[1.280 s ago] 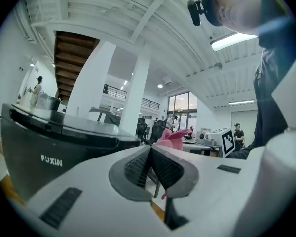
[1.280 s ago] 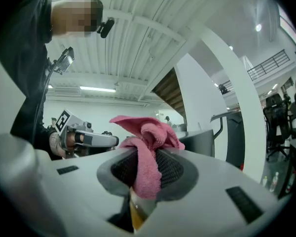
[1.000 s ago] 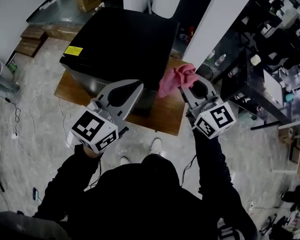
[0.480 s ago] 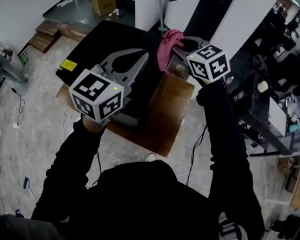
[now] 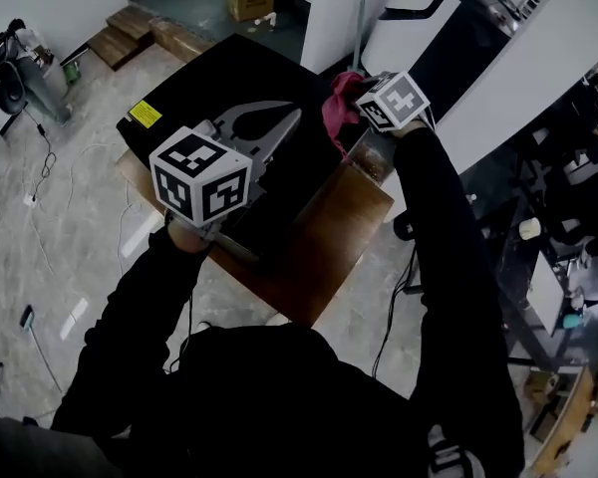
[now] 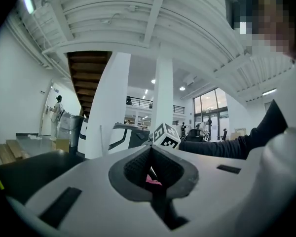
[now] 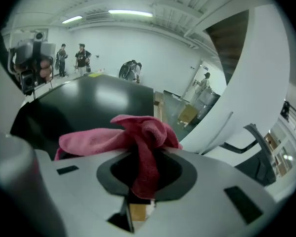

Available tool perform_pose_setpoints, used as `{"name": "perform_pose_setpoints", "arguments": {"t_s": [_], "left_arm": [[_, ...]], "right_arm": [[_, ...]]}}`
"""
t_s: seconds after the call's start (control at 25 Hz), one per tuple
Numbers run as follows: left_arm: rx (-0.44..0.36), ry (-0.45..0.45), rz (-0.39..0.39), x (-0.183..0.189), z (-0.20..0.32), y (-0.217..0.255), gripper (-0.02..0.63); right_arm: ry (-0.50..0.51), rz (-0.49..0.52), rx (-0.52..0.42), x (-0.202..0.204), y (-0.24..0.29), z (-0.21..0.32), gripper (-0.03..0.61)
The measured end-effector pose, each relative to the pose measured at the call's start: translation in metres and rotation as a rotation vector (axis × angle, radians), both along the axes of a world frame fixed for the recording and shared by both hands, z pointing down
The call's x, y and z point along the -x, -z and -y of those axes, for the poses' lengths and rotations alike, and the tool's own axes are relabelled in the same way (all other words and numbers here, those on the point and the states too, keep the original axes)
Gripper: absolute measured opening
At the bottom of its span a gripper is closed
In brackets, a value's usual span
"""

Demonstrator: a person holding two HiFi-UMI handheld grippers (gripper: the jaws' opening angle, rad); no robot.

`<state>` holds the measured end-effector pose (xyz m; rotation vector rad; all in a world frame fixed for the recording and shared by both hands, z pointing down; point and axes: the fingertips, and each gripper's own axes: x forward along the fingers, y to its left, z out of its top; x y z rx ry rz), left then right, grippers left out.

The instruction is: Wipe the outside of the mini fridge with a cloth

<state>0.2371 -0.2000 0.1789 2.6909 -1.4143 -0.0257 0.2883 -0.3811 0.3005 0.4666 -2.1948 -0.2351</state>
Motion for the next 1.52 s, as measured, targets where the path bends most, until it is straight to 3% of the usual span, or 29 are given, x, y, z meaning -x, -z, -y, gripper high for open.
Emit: {"name": "perform_pose_setpoints", "arguments": {"t_s": [0.08,0.28,0.52,1.0,1.24,1.52], "left_arm": [[0.019,0.013,-0.018,0.009,0.001,-0.001,0.006],[0.028,0.016,0.031,0.028,-0.017,-0.013,0.006],[0.023,-0.03,0.079,0.05,-0.046,-0.021,0.006],[0.022,-0.143,0.003,0.149,-0.13,-0.042,0.006],[0.008,-0.21,0.0,0.187,-0.167,-0.039,0.006],[-0.012,-0.205,0.014,0.228,-0.198,-0.034,0.006]], "right_arm": [[0.044,-0.055,-0.049,0.009,-0.003,0.004,0.071],[0.125,-0.118,-0.124,0.033,-0.006,-0.021,0.064],[0.159,-0.082,-0.087,0.062,-0.006,-0.077,0.063],[0.166,-0.164,-0.026,0.149,-0.013,-0.234,0.063],[0.151,-0.187,0.011,0.186,-0.012,-0.294,0.063],[0.185,-0.23,0.123,0.21,0.002,-0.349,0.067]]}}
